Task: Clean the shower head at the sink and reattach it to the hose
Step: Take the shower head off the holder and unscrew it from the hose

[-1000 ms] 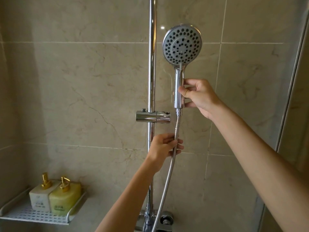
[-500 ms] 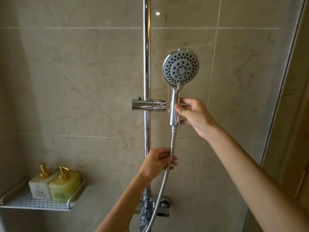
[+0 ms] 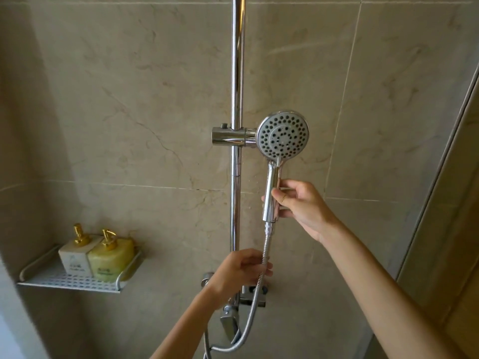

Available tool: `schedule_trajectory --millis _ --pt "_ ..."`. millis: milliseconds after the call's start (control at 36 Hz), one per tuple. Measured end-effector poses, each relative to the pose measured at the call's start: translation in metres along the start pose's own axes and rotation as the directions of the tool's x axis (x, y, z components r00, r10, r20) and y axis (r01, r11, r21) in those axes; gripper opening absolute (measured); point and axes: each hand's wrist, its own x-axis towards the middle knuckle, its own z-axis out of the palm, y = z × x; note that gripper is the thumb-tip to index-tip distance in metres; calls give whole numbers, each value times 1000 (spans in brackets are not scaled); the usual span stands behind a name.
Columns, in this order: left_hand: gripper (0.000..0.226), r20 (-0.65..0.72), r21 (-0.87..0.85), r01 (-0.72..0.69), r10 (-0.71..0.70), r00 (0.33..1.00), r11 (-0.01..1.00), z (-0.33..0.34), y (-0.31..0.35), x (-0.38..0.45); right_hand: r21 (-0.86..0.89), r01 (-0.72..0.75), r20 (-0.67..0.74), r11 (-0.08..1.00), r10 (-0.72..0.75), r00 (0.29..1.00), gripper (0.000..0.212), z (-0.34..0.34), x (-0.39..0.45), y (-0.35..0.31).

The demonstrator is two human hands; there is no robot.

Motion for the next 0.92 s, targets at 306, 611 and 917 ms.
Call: schedule_trajectory --millis 306,611,917 --pt "69 -69 -140 -111 102 992 984 -19 49 16 -201 24 80 979 -8 997 20 3 -7 33" --pt "84 53 -136 -69 77 996 988 -15 58 24 -310 36 179 950 22 984 34 6 -17 45" --pt "25 35 -95 -67 70 997 993 -9 51 15 253 -216 258 943 149 954 59 -6 -49 93"
